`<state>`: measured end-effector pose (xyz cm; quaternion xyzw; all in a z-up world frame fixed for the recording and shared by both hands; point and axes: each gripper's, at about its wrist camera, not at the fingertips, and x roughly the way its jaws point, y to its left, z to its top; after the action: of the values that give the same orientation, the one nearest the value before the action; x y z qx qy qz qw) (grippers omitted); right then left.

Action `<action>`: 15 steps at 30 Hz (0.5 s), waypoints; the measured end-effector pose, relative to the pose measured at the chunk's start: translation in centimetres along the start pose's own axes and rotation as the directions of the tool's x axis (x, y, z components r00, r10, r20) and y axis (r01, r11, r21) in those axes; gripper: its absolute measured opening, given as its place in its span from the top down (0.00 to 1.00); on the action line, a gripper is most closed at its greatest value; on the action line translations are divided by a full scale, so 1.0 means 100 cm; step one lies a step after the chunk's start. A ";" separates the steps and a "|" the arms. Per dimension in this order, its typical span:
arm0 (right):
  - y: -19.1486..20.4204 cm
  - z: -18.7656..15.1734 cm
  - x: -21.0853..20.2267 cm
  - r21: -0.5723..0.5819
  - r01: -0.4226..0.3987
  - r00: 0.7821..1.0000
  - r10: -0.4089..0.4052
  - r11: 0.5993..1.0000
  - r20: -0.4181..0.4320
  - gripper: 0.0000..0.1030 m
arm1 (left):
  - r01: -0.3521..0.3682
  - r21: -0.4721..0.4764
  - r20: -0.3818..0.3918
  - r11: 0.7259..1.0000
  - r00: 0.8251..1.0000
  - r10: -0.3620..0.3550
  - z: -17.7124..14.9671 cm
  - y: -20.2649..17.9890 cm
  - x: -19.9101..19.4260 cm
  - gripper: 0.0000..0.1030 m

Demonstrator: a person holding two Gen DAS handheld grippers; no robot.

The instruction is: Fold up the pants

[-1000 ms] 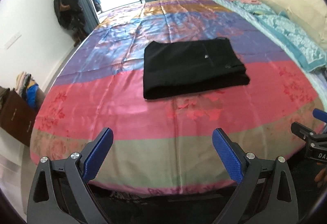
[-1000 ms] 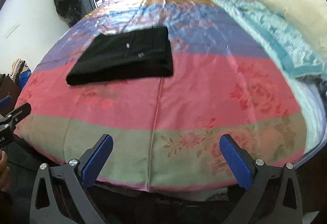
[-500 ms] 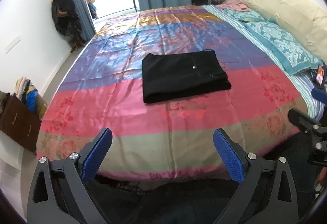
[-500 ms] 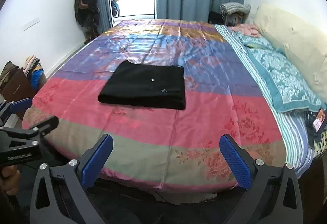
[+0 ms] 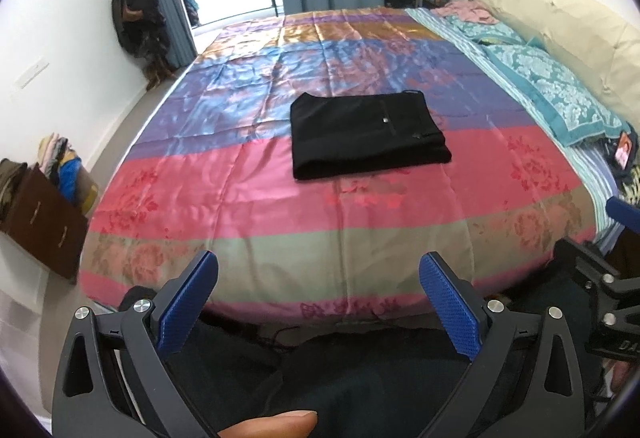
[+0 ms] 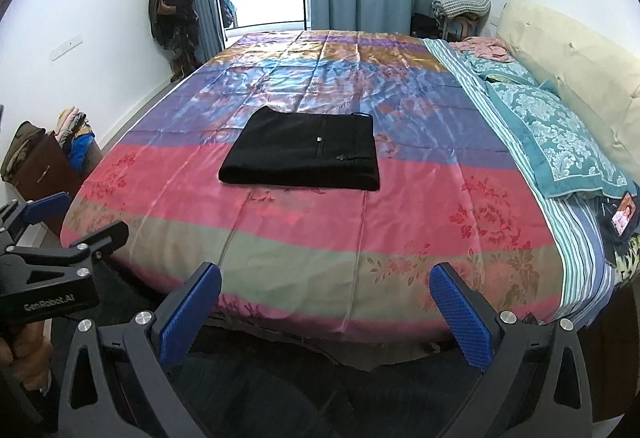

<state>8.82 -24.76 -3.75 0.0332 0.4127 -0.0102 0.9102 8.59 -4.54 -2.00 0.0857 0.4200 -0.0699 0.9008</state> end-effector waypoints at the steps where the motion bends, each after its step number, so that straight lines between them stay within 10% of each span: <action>1: 0.000 0.000 0.001 0.001 0.003 1.000 -0.003 1.000 -0.004 0.00 | 0.005 -0.004 -0.001 1.000 1.000 -0.005 -0.001 0.001 0.000 0.02; 15: 0.006 0.000 -0.003 -0.011 0.034 0.999 -0.034 0.999 -0.008 0.00 | 0.025 -0.012 -0.033 1.000 0.999 -0.026 -0.003 -0.002 0.005 0.01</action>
<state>8.71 -24.18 -3.49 0.0212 0.4169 -0.0231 0.9084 8.60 -4.70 -2.62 0.0761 0.4364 -0.0774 0.8932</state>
